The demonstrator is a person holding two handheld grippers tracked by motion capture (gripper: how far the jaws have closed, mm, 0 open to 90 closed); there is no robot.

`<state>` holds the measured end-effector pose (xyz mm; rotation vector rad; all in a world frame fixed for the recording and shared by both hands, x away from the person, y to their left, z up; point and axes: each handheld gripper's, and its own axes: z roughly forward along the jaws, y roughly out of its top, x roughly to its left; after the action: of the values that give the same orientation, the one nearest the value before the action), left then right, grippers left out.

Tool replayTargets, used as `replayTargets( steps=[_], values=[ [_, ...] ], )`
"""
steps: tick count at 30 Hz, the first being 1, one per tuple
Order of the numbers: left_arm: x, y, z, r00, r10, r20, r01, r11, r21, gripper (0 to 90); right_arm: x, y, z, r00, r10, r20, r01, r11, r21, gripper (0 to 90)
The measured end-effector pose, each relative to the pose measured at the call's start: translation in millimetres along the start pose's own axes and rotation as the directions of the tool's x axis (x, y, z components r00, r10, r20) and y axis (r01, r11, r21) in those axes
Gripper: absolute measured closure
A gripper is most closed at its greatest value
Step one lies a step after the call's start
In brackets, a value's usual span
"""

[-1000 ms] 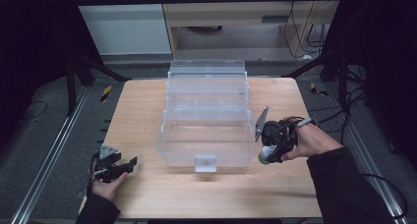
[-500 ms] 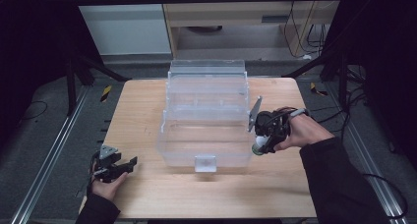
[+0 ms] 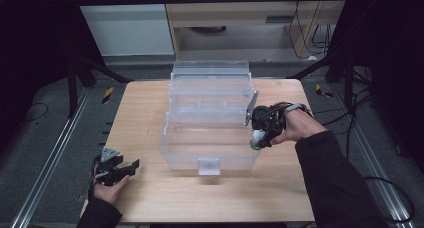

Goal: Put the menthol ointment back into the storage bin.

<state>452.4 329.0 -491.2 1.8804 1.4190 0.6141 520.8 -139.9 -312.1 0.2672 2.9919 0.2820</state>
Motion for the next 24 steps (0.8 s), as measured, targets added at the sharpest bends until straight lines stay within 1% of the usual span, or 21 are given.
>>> replayTargets(
  steps=[5,7,10,11,13,14,15,17,18,20,24],
  values=[
    [0.1,0.0,0.1,1.0,0.0,0.001,0.0,1.0,0.0,30.8,-4.3,5.5,2.6,1.0,-0.006,0.001,0.006,1.0,0.002,50.0],
    [0.2,0.0,0.1,1.0,0.0,0.001,0.0,1.0,0.0,30.8,-6.3,8.1,4.6,1.0,-0.006,-0.001,0.006,1.0,-0.006,50.0],
    [0.3,0.0,0.2,1.0,-0.002,0.001,0.002,1.0,-0.002,30.8,-8.2,11.3,9.3,0.9999,-0.011,-0.002,0.011,1.0,-0.007,50.0],
    [0.3,0.0,0.1,1.0,0.0,0.0,0.0,1.0,-0.001,30.8,-9.5,13.7,14.1,0.9998,-0.019,-0.004,0.019,1.0,-0.005,50.1],
    [0.3,0.0,0.2,1.0,0.001,0.0,-0.001,1.0,-0.001,30.8,-9.9,15.5,17.0,0.9998,-0.021,-0.006,0.021,1.0,0.003,50.1],
    [0.3,0.0,0.2,1.0,0.001,0.0,-0.001,1.0,-0.001,30.9,-9.9,15.5,17.0,0.9998,-0.021,-0.006,0.021,1.0,0.003,50.1],
    [0.3,0.0,0.3,1.0,-0.001,0.0,0.001,1.0,-0.002,30.9,-10.8,17.2,21.0,0.9995,-0.03,-0.007,0.03,1.0,0.0,50.0],
    [0.3,0.0,0.3,1.0,-0.002,0.001,0.002,1.0,-0.002,30.9,-10.8,17.9,22.5,0.9995,-0.03,-0.006,0.03,1.0,-0.002,50.1],
    [0.3,0.0,0.3,1.0,-0.001,0.001,0.001,1.0,-0.002,30.9,-11.3,18.8,25.0,0.9992,-0.039,-0.003,0.039,0.999,0.001,50.1],
    [0.1,0.1,0.1,1.0,-0.001,0.001,0.001,1.0,-0.002,30.9,-10.8,20.9,29.4,0.9993,-0.036,-0.005,0.036,0.999,0.009,50.1],
    [0.2,0.1,0.1,1.0,0.001,0.002,-0.001,1.0,-0.001,30.9,-10.9,21.7,36.4,0.9987,-0.05,-0.013,0.051,0.999,0.017,50.0]
  ],
)
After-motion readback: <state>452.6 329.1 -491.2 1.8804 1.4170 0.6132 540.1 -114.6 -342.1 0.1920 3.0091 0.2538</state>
